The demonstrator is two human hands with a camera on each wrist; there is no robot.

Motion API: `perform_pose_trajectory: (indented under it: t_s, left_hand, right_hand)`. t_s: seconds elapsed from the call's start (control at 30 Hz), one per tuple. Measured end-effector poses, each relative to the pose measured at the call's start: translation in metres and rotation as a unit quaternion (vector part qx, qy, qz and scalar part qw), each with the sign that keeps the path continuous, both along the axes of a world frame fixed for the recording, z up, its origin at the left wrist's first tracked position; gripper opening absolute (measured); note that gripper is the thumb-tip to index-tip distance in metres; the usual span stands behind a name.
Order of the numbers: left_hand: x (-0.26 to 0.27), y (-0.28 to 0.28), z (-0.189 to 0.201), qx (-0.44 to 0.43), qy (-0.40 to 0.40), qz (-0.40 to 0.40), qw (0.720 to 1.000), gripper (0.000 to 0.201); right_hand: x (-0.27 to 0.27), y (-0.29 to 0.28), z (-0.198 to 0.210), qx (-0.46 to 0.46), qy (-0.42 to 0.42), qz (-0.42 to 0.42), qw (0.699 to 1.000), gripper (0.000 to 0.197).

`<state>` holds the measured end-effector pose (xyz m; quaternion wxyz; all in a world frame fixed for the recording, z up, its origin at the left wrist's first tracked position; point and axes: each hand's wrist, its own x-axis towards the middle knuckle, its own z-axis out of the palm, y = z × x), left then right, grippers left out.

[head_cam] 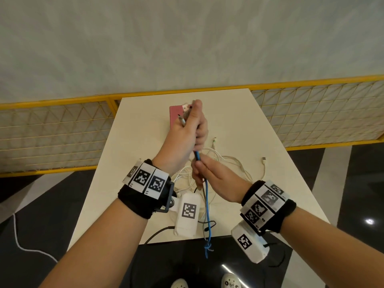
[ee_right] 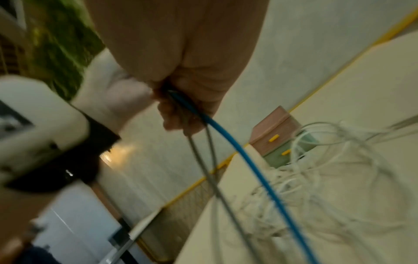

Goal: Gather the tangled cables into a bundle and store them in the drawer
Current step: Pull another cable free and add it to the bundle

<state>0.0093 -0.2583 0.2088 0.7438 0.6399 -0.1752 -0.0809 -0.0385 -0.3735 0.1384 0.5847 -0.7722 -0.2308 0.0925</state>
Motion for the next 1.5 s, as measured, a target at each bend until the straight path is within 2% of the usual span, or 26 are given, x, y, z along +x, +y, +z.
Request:
perform_pose_trajectory:
  t_s: [0.1, 0.17, 0.2, 0.27, 0.33, 0.37, 0.4, 0.47, 0.57, 0.67, 0.8, 0.9, 1.0, 1.1, 1.2, 1.3, 1.4, 1.5]
  left_hand:
    - [0.007, 0.007, 0.004, -0.029, 0.035, 0.040, 0.998, 0.050]
    - [0.012, 0.015, 0.004, -0.016, 0.052, 0.063, 0.997, 0.050]
    - [0.014, 0.018, 0.004, -0.006, 0.055, 0.066, 0.996, 0.050]
    - [0.018, 0.022, 0.001, 0.020, 0.058, 0.068, 0.996, 0.053]
    - [0.019, 0.021, -0.004, 0.044, 0.065, 0.069, 0.995, 0.054]
    - [0.018, 0.019, -0.007, 0.052, 0.071, 0.067, 0.994, 0.054]
    - [0.018, 0.017, -0.010, 0.056, 0.076, 0.065, 0.993, 0.054]
    - [0.017, 0.011, -0.016, 0.063, 0.086, 0.062, 0.992, 0.051]
    - [0.017, 0.006, -0.020, 0.071, 0.100, 0.058, 0.991, 0.050]
    - [0.018, 0.004, -0.021, 0.076, 0.105, 0.060, 0.990, 0.051]
    - [0.018, 0.003, -0.021, 0.074, 0.107, 0.063, 0.990, 0.050]
    - [0.019, 0.003, -0.023, 0.075, 0.108, 0.066, 0.989, 0.050]
    - [0.021, 0.002, -0.023, 0.082, 0.100, 0.076, 0.989, 0.049]
    - [0.024, -0.003, -0.026, 0.113, 0.076, 0.088, 0.987, 0.048]
    - [0.028, -0.012, -0.032, 0.143, 0.055, 0.099, 0.983, 0.049]
    - [0.033, -0.023, -0.038, 0.143, 0.066, 0.103, 0.982, 0.046]
    - [0.039, -0.033, -0.043, 0.126, 0.099, 0.094, 0.983, 0.036]
    - [0.045, -0.035, -0.045, 0.124, 0.136, 0.084, 0.979, 0.040]
  right_hand:
    - [0.006, -0.027, -0.029, -0.191, -0.035, 0.042, 0.980, 0.026]
    - [0.011, -0.053, -0.048, -0.269, -0.055, 0.054, 0.960, 0.022]
    - [0.015, -0.067, -0.058, -0.276, -0.055, 0.028, 0.959, 0.021]
    - [0.024, -0.096, -0.076, -0.258, -0.042, -0.113, 0.959, 0.027]
    - [0.035, -0.123, -0.092, -0.283, 0.015, -0.289, 0.914, 0.027]
    - [0.039, -0.134, -0.099, -0.312, 0.068, -0.342, 0.884, 0.025]
    - [0.041, -0.143, -0.107, -0.338, 0.125, -0.366, 0.858, 0.024]
    - [0.042, -0.152, -0.122, -0.361, 0.210, -0.354, 0.837, 0.025]
    - [0.043, -0.149, -0.142, -0.353, 0.215, -0.313, 0.855, 0.030]
    - [0.046, -0.140, -0.150, -0.334, 0.203, -0.310, 0.867, 0.031]
    - [0.051, -0.135, -0.154, -0.293, 0.265, -0.332, 0.857, 0.034]
    - [0.056, -0.136, -0.151, -0.313, 0.261, -0.332, 0.850, 0.029]
    - [0.064, -0.136, -0.135, -0.325, 0.184, -0.344, 0.861, 0.031]
    - [0.066, -0.128, -0.105, -0.330, 0.015, -0.352, 0.876, 0.028]
    - [0.058, -0.110, -0.068, -0.322, -0.185, -0.307, 0.876, 0.024]
    - [0.046, -0.091, -0.041, -0.346, -0.323, -0.217, 0.854, 0.028]
    - [0.035, -0.078, -0.026, -0.396, -0.392, -0.137, 0.819, 0.034]
    - [0.028, -0.069, -0.021, -0.422, -0.433, -0.064, 0.794, 0.025]
